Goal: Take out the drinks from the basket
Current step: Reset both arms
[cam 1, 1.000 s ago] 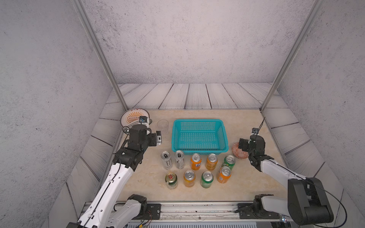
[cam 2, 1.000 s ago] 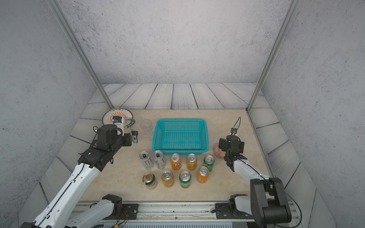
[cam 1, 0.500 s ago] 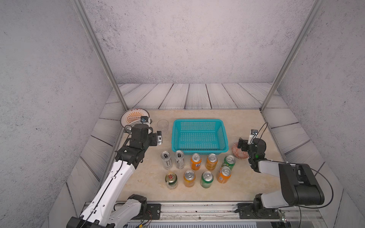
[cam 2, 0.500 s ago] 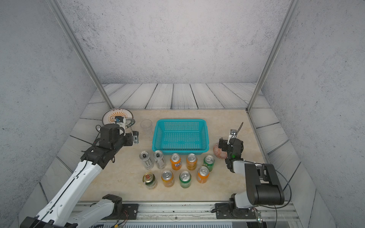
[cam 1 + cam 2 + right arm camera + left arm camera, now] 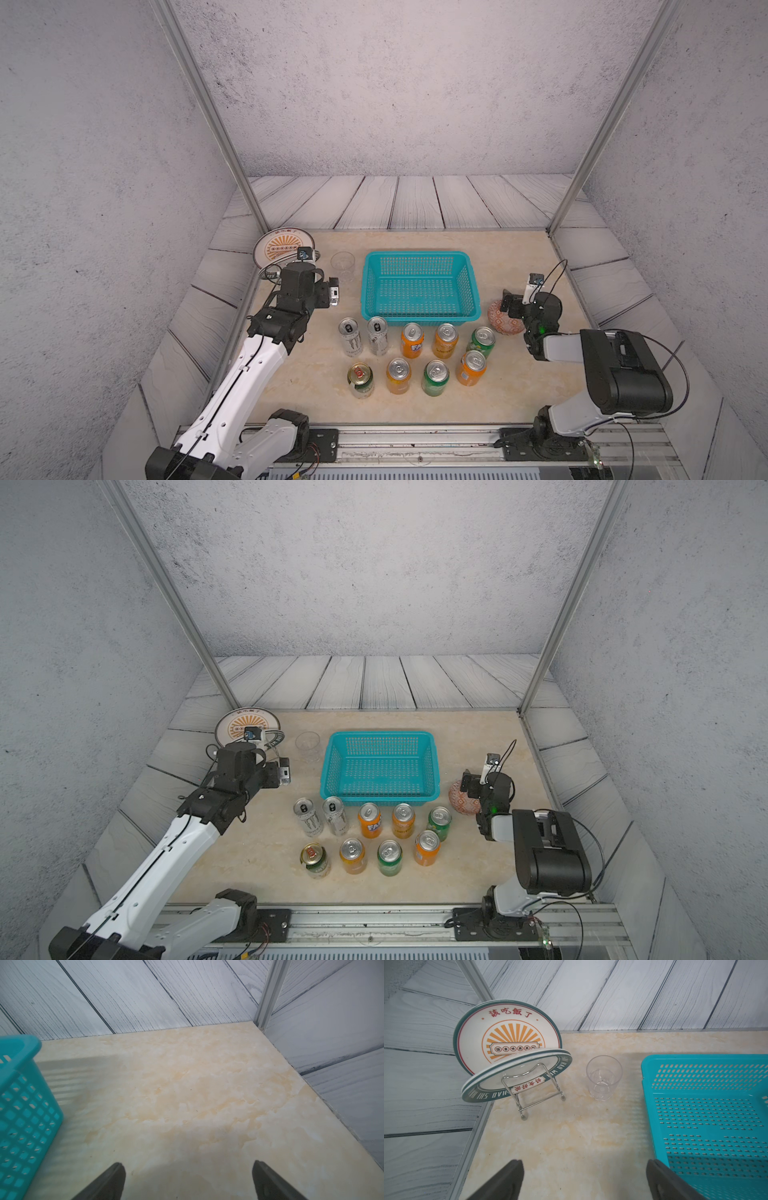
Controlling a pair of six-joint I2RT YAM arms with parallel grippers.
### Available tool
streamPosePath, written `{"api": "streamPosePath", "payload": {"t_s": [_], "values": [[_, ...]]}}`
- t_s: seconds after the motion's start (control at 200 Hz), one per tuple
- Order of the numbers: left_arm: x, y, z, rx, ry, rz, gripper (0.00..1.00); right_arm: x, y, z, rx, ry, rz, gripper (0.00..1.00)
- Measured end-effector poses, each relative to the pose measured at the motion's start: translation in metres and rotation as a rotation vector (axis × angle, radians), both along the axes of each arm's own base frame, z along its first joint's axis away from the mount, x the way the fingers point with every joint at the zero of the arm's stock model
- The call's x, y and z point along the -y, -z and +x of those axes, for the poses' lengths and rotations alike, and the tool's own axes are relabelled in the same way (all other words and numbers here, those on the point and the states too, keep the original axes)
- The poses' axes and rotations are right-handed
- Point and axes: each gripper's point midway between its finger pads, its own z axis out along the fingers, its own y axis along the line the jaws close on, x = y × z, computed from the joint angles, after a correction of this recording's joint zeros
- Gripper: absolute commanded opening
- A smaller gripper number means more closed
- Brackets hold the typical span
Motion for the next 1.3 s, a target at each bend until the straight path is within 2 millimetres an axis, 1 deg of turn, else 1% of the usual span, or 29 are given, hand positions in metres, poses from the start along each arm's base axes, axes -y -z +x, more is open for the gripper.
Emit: {"api": "streamPosePath", "payload": {"t_s": [0.13,0.3,0.425,0.641,0.776,0.941,1.111,1.301], "values": [[-0.008,0.011,-0.001,0.029,-0.056,-0.014,0.99,0.0,-0.004,0.002,0.019,-0.003,0.0,1.0],[-0.029,0.025,-0.006,0.113,-0.178,-0.015,0.99,-0.001,-0.006,0.002,0.028,-0.005,0.001,1.0],[-0.045,0.041,-0.009,0.144,-0.255,0.024,0.99,-0.001,-0.006,0.002,0.027,-0.005,0.0,0.99],[-0.067,0.074,-0.013,0.135,-0.348,0.091,0.99,-0.001,-0.006,0.002,0.027,-0.005,0.0,1.0],[-0.074,0.096,-0.016,0.106,-0.356,0.118,0.99,-0.001,-0.006,0.002,0.027,-0.005,0.0,0.99],[-0.086,0.108,-0.014,0.11,-0.379,0.102,0.99,-0.001,-0.006,0.002,0.027,-0.006,-0.001,1.0],[-0.093,0.129,-0.012,0.094,-0.37,0.081,0.99,-0.001,-0.006,0.002,0.028,-0.006,-0.001,1.0],[-0.089,0.134,0.004,0.109,-0.302,0.072,0.99,-0.001,-0.006,0.002,0.028,-0.006,-0.001,1.0]]}}
